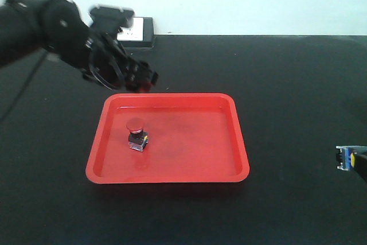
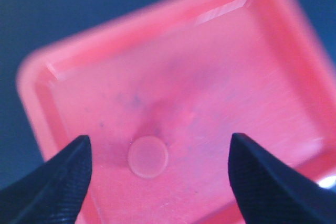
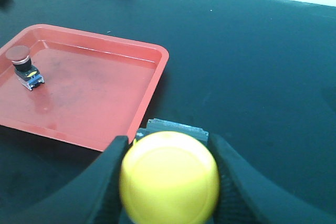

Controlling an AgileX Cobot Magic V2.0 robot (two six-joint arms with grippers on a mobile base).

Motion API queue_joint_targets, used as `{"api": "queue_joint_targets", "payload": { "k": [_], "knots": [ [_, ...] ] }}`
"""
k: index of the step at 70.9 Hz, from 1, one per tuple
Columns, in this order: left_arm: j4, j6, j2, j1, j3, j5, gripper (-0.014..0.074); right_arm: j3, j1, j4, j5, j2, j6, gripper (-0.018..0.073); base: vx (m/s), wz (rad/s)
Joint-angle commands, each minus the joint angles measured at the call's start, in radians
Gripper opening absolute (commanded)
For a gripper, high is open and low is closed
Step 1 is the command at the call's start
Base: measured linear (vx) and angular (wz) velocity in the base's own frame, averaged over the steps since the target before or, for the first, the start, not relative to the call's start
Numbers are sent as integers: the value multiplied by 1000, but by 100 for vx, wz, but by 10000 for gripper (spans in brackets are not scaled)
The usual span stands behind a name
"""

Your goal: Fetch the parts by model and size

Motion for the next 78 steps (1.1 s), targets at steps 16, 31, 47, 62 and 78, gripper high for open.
{"api": "queue_joint_targets", "payload": {
  "k": [16, 31, 47, 62, 78],
  "knots": [
    [4, -13, -362, -2, -16, 0, 524, -29, -3, -5, -73, 4, -10, -8, 0, 0],
    [25, -13, -588, -2, 123, -6, 524, -29, -3, -5, -73, 4, -10, -8, 0, 0],
    [22, -11, -823, -2, 331, -53, 524, -29, -3, -5, -73, 4, -10, -8, 0, 0],
    [22, 28, -1028, -2, 490, -104, 524, -29, -3, -5, -73, 4, -10, -8, 0, 0],
    [6, 145, -1217, -2, 652, -157, 524, -29, -3, -5, -74, 4, -10, -8, 0, 0]
  ]
}}
